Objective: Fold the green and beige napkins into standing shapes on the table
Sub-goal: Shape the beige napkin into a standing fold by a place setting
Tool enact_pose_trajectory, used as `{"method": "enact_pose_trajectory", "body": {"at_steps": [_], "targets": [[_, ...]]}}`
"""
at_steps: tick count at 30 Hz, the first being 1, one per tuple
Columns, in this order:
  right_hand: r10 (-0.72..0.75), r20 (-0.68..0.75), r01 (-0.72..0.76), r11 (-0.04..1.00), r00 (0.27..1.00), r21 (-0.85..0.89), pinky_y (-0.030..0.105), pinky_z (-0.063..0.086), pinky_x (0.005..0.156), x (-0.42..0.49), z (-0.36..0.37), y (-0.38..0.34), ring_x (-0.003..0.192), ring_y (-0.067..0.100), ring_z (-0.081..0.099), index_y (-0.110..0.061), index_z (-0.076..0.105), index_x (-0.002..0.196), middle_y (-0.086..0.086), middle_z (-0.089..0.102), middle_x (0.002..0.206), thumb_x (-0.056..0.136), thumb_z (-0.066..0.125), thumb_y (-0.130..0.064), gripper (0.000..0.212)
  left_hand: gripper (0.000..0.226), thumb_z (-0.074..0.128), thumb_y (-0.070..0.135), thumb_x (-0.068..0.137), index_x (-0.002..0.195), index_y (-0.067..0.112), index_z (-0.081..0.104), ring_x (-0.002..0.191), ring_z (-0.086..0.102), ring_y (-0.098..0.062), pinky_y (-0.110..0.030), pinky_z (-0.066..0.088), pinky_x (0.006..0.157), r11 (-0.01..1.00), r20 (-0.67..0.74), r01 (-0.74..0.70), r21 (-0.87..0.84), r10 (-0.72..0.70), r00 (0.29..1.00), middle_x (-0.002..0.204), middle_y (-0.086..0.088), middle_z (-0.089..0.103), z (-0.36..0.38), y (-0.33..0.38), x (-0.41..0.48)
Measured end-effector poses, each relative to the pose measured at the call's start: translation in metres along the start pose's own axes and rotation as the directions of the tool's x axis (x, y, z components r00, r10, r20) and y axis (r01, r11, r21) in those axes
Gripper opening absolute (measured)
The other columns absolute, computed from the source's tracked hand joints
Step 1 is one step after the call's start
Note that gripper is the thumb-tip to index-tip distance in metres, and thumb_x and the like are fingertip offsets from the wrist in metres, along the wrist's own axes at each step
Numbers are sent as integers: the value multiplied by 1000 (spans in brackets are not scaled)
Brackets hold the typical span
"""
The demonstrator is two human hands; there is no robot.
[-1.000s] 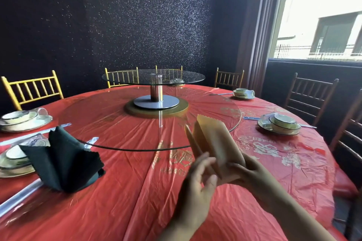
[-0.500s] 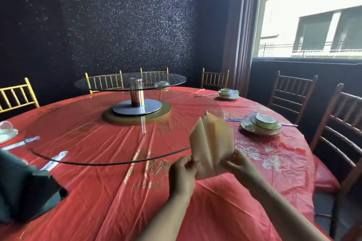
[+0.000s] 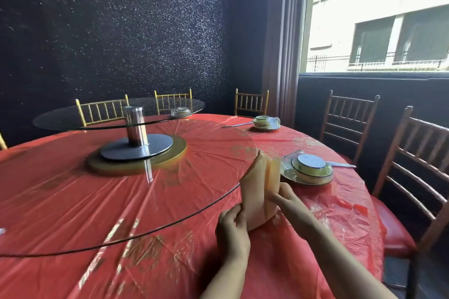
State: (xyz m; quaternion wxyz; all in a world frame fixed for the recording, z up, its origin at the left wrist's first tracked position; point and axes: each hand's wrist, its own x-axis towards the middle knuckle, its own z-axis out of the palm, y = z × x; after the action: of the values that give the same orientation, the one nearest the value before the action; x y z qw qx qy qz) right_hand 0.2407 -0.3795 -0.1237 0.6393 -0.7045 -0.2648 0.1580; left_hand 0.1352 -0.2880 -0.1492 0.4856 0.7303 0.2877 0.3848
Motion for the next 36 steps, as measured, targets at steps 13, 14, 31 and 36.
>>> {"method": "enact_pose_trajectory", "body": {"at_steps": [13,14,31,36], "targets": [[43,72,-58,975,996,216,28,41,58,20,-15,11,76,23,55,-4,61,105,11,63,87,74,51,-57,62,33,64,4,82,115,3,59,82,47,-17,-30,42,88,1000,-24,-21,-1,21,999,84,3,43,25,6,-1],[49,61,-61,977,997,205,28,43,63,21,-17,12,77,21,58,-7,63,106,8,67,89,75,49,-58,61,42,69,6,78,118,3,55,85,46,-18,-27,41,86,999,-40,-50,-14,49,998,90,-2,45,25,10,-3],[133,-157,-86,957,979,277,29,47,61,26,-23,15,72,24,61,-3,67,91,17,70,80,91,44,-49,51,29,72,0,73,97,6,58,86,54,-24,-14,35,75,931,-213,-364,3,356,910,95,0,46,22,41,9],[224,-254,-139,940,941,312,25,42,47,34,-21,21,51,21,48,-5,62,84,13,51,64,92,46,-45,44,31,69,4,77,88,27,51,82,55,-11,-8,43,73,927,-230,-344,-150,306,924,91,-3,53,8,25,4]]}}
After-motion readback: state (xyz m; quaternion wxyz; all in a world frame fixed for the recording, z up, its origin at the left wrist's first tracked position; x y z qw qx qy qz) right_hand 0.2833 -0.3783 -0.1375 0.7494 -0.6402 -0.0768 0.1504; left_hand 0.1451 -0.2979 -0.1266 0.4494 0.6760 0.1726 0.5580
